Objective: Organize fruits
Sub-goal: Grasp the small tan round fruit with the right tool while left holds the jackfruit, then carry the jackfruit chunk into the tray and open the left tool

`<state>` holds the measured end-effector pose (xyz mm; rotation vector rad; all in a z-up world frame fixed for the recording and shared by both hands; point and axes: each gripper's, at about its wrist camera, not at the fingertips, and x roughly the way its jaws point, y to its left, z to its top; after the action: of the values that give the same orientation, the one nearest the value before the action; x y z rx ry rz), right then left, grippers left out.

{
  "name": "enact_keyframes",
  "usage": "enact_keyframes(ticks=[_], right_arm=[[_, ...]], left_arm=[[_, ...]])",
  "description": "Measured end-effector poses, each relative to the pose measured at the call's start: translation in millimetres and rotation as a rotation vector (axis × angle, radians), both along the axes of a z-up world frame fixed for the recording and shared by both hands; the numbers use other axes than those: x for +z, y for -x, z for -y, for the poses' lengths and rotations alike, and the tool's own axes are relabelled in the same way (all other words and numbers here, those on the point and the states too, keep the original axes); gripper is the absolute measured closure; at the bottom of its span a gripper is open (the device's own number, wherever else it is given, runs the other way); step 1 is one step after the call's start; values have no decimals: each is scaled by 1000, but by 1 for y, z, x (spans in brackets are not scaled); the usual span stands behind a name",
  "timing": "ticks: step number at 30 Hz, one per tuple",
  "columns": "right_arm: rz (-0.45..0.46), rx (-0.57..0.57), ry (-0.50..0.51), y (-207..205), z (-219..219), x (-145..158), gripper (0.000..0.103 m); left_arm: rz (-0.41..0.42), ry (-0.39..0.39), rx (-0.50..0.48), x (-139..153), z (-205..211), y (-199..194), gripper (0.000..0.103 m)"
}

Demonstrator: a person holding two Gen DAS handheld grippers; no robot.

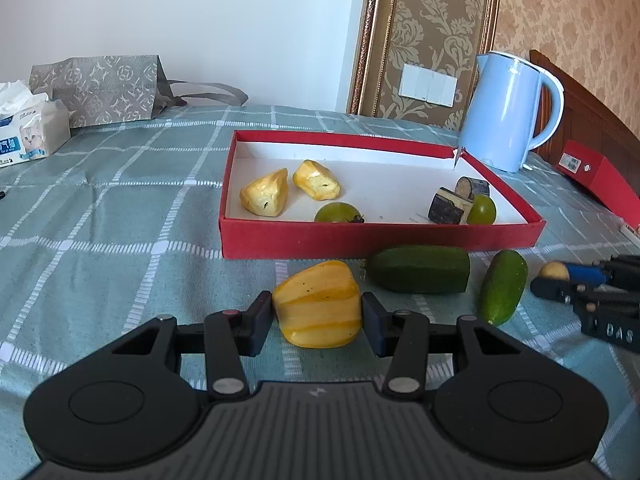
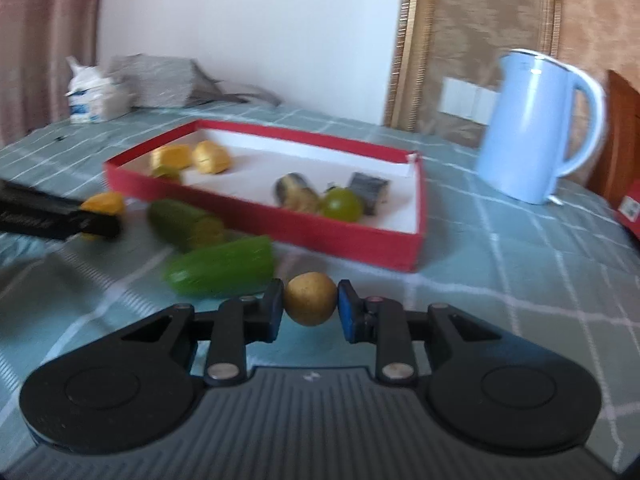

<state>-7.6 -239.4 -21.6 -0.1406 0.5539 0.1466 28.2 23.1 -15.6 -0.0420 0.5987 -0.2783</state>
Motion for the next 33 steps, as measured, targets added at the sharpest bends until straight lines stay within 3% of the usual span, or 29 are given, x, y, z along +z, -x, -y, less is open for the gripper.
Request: enact_keyframes(ticks=[11,33], right_arm=[[-59,-66,-5,-18,4,-6,76],[-61,-75,-6,-19,3,-7,76]], left_arm=[[1,-9,1,0,2,1,56],[1,-12,1,0,2,1,56]])
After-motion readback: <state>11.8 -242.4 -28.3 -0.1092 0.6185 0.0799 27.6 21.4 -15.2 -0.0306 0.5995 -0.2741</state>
